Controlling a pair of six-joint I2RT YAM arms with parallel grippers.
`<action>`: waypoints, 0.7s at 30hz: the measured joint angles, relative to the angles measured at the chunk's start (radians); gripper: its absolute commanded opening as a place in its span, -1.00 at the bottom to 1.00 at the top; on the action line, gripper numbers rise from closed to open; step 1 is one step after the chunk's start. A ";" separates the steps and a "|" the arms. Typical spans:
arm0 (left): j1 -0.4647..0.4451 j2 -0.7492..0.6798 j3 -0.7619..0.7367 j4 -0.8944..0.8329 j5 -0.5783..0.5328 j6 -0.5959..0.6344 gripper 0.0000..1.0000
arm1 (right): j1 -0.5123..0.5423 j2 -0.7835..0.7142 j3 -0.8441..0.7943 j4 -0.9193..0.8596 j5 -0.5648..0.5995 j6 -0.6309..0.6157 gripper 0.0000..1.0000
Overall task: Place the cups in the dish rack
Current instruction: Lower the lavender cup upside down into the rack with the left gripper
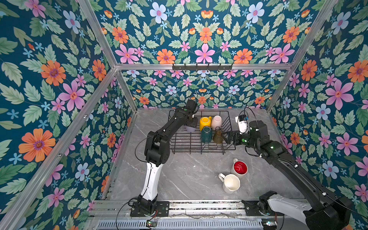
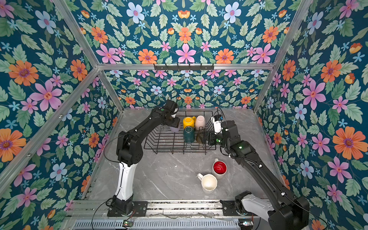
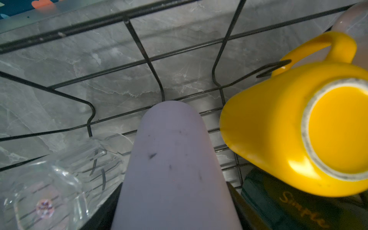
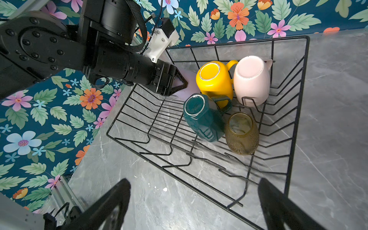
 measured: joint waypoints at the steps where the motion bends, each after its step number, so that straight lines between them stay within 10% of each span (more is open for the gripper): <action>1: 0.000 0.001 0.000 0.005 -0.001 0.000 0.55 | 0.000 0.000 0.000 0.000 0.000 0.000 0.98; 9: 0.001 0.006 -0.011 -0.019 -0.007 0.000 0.97 | 0.000 0.000 0.000 0.000 0.000 0.000 0.98; 21: 0.001 -0.089 -0.084 0.030 0.002 0.000 0.99 | 0.000 0.000 0.006 -0.010 0.006 0.000 0.98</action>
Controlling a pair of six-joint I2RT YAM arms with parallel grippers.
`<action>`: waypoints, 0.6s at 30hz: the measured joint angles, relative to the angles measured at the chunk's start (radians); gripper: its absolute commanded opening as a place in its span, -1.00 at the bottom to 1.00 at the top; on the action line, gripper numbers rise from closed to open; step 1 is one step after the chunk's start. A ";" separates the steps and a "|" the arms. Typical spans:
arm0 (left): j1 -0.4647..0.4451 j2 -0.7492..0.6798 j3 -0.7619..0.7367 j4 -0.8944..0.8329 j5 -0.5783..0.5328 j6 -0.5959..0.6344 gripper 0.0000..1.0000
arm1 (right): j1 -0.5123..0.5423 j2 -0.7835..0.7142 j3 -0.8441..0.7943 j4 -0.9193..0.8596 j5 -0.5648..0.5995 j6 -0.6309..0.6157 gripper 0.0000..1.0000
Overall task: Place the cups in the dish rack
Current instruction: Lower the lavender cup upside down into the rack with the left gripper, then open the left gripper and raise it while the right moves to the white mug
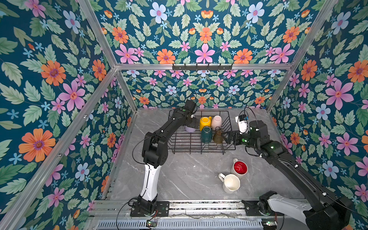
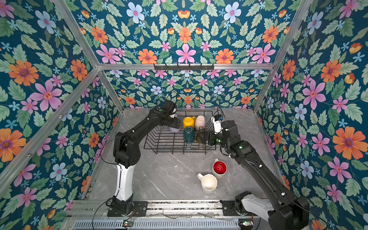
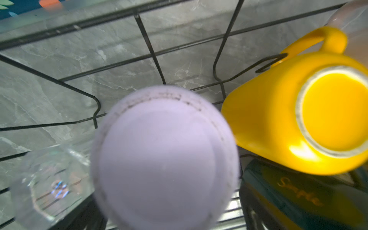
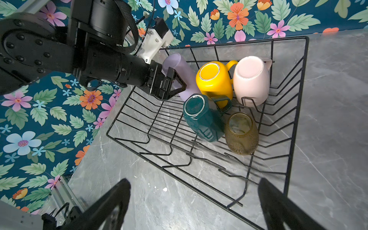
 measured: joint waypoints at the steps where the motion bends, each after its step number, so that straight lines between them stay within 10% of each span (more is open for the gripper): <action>1: 0.000 -0.018 -0.013 0.011 0.000 0.000 0.99 | 0.000 0.000 0.002 -0.006 0.002 0.000 0.98; 18: 0.000 -0.579 -0.605 0.557 -0.133 -0.009 0.99 | -0.027 0.006 0.001 -0.227 0.114 0.021 0.90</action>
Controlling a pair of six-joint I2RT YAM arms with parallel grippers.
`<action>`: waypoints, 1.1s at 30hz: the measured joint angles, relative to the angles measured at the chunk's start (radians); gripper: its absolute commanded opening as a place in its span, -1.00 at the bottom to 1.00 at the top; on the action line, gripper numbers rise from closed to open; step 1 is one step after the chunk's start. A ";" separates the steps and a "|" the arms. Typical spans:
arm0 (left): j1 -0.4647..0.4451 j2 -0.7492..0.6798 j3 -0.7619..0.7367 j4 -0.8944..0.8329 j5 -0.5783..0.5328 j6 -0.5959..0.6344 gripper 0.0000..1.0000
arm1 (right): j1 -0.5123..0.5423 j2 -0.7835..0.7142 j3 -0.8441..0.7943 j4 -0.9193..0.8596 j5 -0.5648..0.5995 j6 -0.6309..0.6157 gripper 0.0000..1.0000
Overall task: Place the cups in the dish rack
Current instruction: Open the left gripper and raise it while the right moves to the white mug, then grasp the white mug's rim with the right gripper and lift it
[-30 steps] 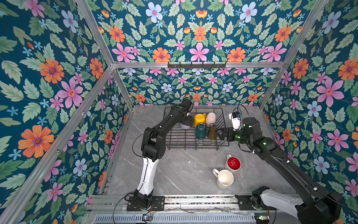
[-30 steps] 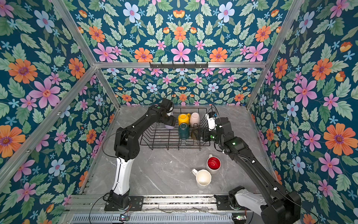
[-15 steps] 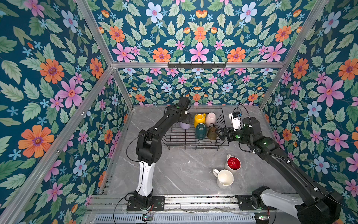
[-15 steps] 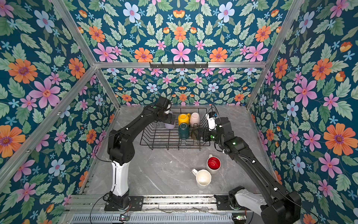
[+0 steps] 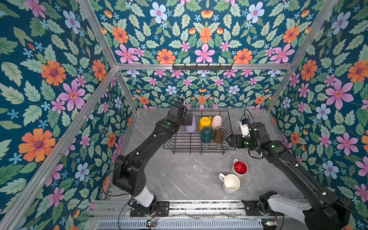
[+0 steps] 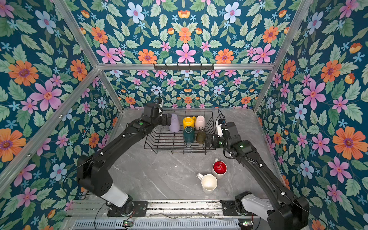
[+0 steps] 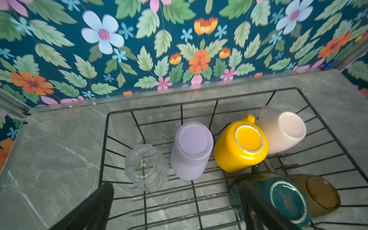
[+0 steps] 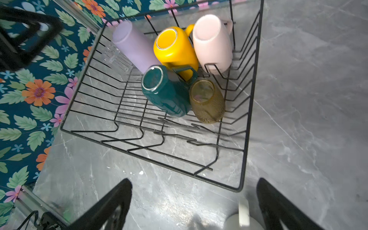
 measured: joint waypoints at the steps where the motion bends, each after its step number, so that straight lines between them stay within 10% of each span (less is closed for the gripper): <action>1: 0.000 -0.030 -0.034 0.037 -0.004 -0.001 0.99 | -0.002 -0.001 -0.008 -0.017 0.005 0.012 0.89; 20: 0.010 -0.506 -0.502 0.428 -0.062 0.010 0.99 | -0.015 -0.038 -0.133 -0.235 0.144 0.178 0.20; 33: 0.016 -0.565 -0.577 0.529 -0.081 0.031 0.99 | -0.016 -0.128 -0.229 -0.363 0.190 0.302 -0.08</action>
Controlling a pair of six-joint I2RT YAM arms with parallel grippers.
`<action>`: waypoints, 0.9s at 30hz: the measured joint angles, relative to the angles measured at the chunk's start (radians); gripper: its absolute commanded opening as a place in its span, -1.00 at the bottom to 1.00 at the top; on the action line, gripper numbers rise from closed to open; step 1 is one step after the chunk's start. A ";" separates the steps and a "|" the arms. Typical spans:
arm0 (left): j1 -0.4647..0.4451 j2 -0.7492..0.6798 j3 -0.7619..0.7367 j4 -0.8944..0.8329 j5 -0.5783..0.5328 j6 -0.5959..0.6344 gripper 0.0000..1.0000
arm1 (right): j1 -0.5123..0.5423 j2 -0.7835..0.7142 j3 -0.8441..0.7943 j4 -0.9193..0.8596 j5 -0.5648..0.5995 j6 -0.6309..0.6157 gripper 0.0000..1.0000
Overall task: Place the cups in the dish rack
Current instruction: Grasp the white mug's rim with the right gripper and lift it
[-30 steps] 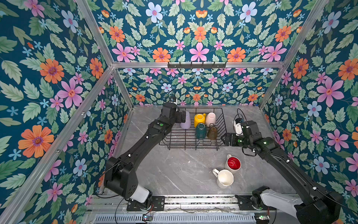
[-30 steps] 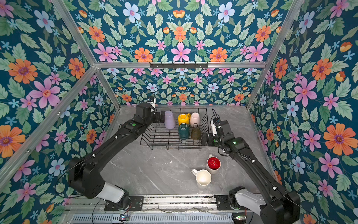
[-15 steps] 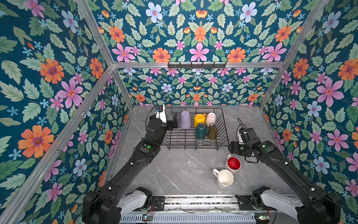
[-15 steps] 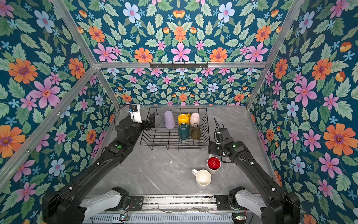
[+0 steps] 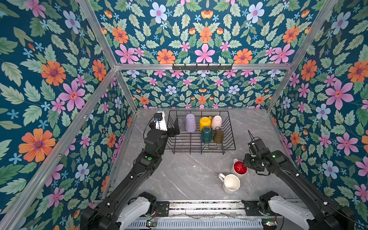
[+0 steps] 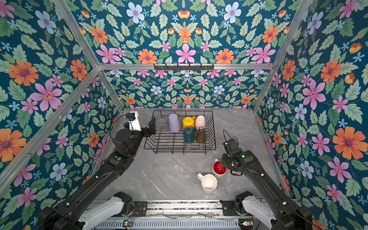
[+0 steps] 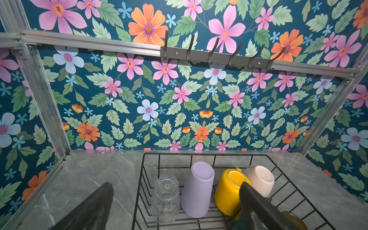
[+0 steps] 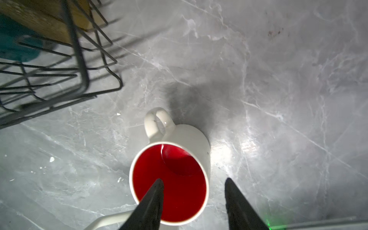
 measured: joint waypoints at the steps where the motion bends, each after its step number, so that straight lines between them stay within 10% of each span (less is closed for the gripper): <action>1: 0.001 -0.001 -0.001 0.005 0.000 0.000 0.99 | 0.000 0.001 -0.013 0.000 0.000 0.006 -0.10; 27: 0.003 -0.070 -0.024 0.006 0.003 0.008 0.99 | 0.000 0.162 -0.095 0.195 0.008 0.015 -0.72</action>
